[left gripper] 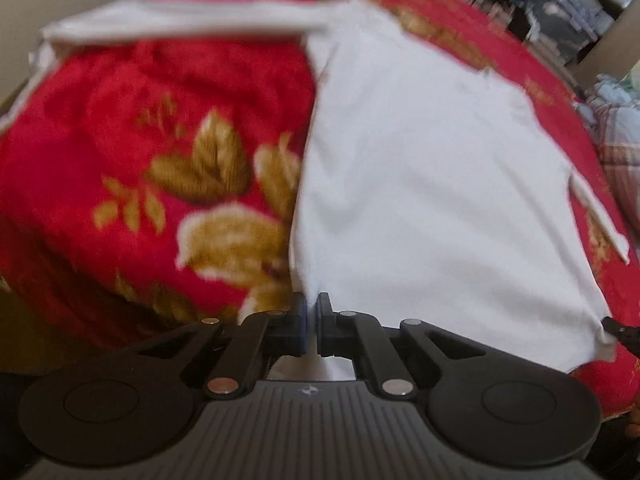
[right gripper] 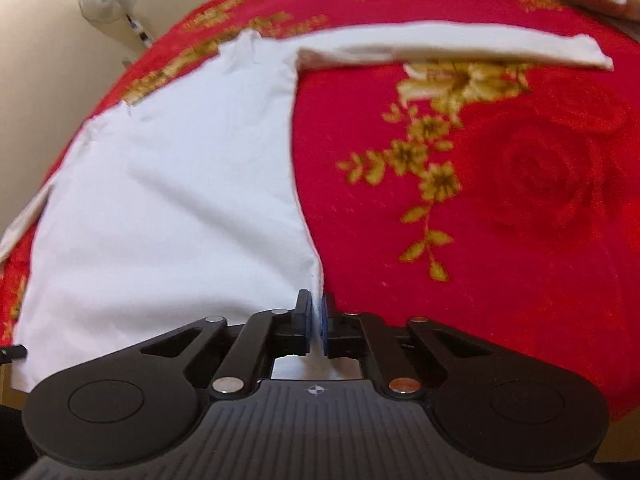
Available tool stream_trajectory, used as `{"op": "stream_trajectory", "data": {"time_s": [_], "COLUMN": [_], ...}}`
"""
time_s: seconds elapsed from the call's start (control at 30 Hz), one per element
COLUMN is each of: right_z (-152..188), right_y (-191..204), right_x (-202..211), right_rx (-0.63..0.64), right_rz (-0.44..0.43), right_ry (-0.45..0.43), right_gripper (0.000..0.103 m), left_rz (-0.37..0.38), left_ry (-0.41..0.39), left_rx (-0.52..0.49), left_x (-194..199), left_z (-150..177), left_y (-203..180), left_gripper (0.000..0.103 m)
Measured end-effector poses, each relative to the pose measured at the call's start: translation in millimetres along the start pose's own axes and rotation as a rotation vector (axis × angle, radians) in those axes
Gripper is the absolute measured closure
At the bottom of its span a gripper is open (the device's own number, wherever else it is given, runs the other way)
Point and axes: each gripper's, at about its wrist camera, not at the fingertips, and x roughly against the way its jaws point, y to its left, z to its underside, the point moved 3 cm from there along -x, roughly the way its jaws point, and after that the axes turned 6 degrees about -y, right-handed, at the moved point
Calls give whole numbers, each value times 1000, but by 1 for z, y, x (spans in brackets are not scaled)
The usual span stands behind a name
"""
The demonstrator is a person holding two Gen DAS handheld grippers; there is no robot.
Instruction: Fold small clothes
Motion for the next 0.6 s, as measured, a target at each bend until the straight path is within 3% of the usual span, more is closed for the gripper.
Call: {"op": "stream_trajectory", "data": {"time_s": [0.1, 0.17, 0.23, 0.3, 0.33, 0.4, 0.5, 0.6], "right_z": [-15, -21, -19, -6, 2, 5, -3, -3], "right_y": [-8, -16, -22, -27, -28, -23, -1, 14], "right_x": [39, 59, 56, 33, 20, 14, 26, 22], "right_rx": [-103, -163, -162, -134, -124, -83, 65, 93], "right_rz": [-90, -131, -79, -11, 27, 83, 125, 18], "right_ry": [-106, -142, -97, 14, 77, 77, -61, -77], "right_gripper": [100, 100, 100, 100, 100, 99, 95, 95], "left_rz": [18, -12, -28, -69, -110, -132, -50, 47], "left_ry": [-95, -82, -11, 5, -32, -130, -209, -106], "left_rx": [-30, -32, -23, -37, -65, -122, -186, -157], "left_x": [27, 27, 15, 9, 12, 24, 31, 10], "left_z": [-5, -1, 4, 4, 2, -4, -7, 0], "left_y": [-5, -3, -1, -3, -7, -14, -34, -46], "left_gripper": [99, 99, 98, 95, 94, 85, 78, 77]}}
